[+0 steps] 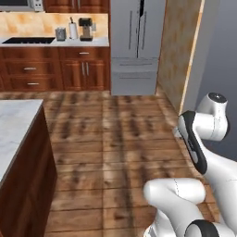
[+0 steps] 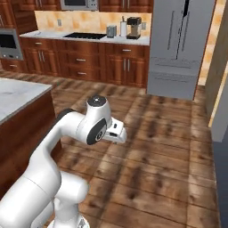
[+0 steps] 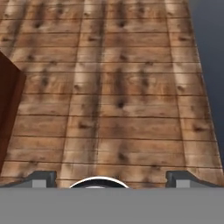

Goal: Take the fork and place it on the left side of the plate. Then take the spoon and place it on the right side of the plate. Make sure they're directly next to the plate.

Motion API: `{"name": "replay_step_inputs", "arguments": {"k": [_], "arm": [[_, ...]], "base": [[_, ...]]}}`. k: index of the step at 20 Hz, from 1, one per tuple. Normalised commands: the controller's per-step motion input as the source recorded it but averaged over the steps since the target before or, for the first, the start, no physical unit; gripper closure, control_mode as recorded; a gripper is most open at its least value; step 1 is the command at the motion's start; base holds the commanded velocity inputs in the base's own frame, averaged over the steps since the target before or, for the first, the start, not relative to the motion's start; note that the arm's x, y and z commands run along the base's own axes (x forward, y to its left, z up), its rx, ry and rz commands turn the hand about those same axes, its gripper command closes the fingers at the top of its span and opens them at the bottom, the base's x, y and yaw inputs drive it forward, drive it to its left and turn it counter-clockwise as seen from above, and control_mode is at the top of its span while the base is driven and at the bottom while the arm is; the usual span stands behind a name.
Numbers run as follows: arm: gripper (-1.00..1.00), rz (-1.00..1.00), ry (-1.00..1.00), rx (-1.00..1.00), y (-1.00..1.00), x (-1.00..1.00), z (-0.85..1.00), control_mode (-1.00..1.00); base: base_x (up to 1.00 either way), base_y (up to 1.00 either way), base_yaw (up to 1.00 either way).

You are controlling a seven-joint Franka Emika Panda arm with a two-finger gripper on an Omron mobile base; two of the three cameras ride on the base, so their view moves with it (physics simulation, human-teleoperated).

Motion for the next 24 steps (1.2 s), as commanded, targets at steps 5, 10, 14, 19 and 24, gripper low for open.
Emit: {"name": "replay_step_inputs", "arguments": {"k": [5, 10, 14, 19, 24], "arm": [[-1.00, 0.00, 0.00, 0.00, 0.00, 0.00, 0.00, 1.00], [-1.00, 0.00, 0.00, 0.00, 0.00, 0.00, 0.00, 1.00], [-1.00, 0.00, 0.00, 0.00, 0.00, 0.00, 0.00, 1.00], [-1.00, 0.00, 0.00, 0.00, 0.00, 0.00, 0.00, 1.00], [-1.00, 0.00, 0.00, 0.00, 0.00, 0.00, 0.00, 1.00]], "base": [[1.00, -0.49, 0.21], [1.00, -0.43, 0.22], [1.00, -0.36, 0.23], [1.00, -0.30, 0.25], [1.00, -0.26, 0.25]]}}
